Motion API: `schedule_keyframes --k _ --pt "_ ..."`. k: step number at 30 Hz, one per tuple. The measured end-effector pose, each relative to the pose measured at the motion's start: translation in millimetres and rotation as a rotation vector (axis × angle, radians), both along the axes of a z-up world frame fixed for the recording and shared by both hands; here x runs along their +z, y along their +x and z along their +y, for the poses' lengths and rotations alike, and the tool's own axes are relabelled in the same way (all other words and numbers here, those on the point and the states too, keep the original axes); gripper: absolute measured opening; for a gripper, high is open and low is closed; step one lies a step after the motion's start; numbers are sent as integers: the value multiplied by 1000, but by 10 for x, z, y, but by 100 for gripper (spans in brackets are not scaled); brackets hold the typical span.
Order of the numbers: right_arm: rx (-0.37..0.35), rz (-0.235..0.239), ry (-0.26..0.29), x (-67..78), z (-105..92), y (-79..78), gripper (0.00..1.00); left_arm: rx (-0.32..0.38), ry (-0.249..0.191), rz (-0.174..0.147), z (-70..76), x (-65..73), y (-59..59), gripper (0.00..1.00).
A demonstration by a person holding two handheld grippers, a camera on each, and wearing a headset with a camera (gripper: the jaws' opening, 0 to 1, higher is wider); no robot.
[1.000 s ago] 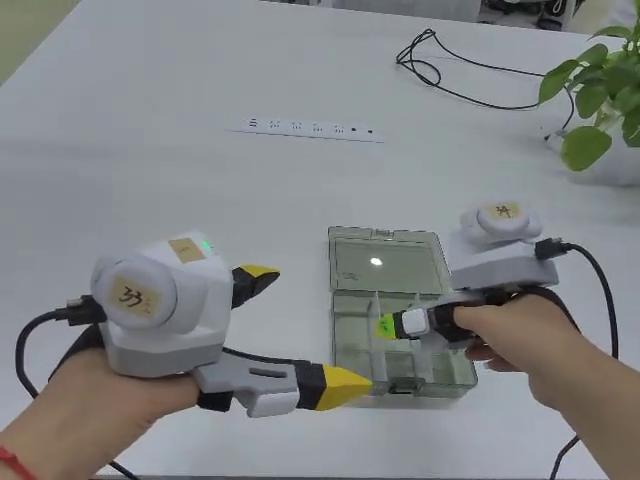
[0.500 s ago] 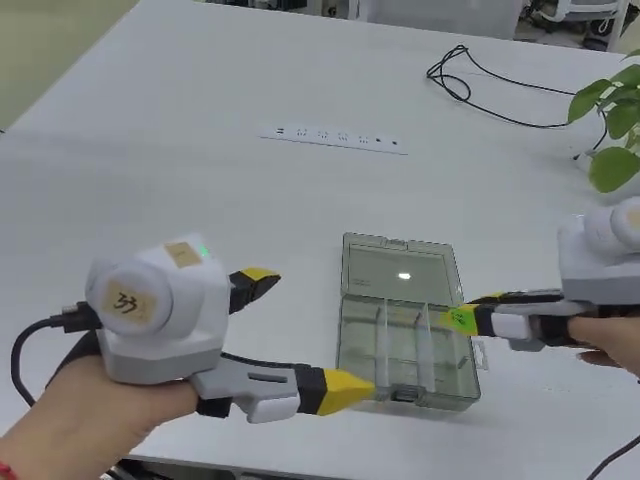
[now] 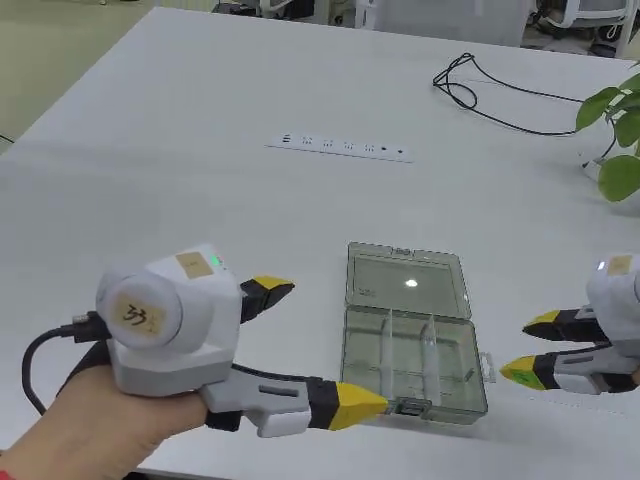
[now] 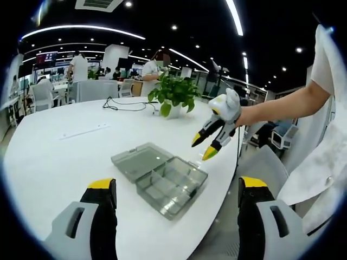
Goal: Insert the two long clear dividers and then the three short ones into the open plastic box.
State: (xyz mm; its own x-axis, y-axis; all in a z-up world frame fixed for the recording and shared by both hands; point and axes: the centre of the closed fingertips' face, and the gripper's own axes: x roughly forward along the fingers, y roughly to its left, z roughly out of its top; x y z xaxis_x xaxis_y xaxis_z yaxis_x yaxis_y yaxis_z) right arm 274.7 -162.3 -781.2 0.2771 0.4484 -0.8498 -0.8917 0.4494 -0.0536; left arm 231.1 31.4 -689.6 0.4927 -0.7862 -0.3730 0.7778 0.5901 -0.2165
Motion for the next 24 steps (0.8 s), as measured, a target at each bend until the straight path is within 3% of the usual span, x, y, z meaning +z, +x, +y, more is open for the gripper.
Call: schedule_keyframes --k 6,12,18,24 --pt "168 17 -112 -235 -95 -29 42 -1 -3 2 -4 -4 43 95" --pt "276 40 -180 -446 -137 27 42 -7 -3 3 -26 -9 54 95" --pt "324 69 -240 -566 -212 70 43 -12 -9 7 -55 -13 23 95" --pt "374 105 -250 -631 -213 40 43 -10 -11 8 -56 -17 20 95"
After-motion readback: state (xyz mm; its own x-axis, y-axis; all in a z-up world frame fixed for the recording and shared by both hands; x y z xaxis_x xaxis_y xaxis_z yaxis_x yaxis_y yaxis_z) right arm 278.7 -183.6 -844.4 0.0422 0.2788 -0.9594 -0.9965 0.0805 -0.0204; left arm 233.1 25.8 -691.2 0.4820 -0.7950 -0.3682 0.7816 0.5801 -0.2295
